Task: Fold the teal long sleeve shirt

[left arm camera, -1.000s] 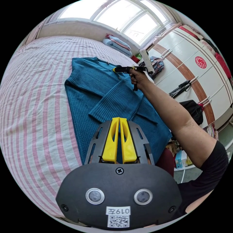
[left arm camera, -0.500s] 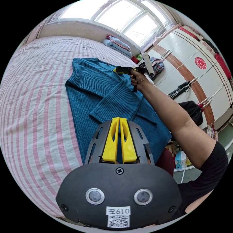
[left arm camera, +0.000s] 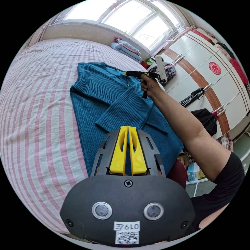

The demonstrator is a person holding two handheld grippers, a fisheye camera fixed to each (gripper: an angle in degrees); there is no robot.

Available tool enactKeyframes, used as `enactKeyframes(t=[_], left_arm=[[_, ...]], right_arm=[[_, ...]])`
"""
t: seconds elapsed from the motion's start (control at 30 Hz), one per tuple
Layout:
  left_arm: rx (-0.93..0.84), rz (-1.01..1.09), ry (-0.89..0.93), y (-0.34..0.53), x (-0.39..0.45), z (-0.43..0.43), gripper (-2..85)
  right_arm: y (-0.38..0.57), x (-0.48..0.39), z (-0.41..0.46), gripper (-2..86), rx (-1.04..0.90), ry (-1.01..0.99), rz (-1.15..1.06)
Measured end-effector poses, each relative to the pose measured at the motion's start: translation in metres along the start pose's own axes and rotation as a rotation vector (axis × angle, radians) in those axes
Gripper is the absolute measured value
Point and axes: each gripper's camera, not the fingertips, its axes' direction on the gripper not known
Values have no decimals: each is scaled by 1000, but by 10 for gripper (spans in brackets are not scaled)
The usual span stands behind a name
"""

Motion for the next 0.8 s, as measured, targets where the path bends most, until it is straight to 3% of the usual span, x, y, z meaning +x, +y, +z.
enactKeyframes(t=[0.2,0.3,0.6,0.8], left_arm=[[5,-1,9,1,-1,1,9],[4,-5,8,2,-2,2,9],[14,-21,31,5,-10,0,9],[12,-20,51,7,-11,3,9]], right_arm=[[-8,-4,-9,29,83,-202,5],[-29,-6,14,59,-12,-259,-4],[-61,-21,75,43,-188,-134,-59],[-55,-22,61,14,-43,-107,-83]])
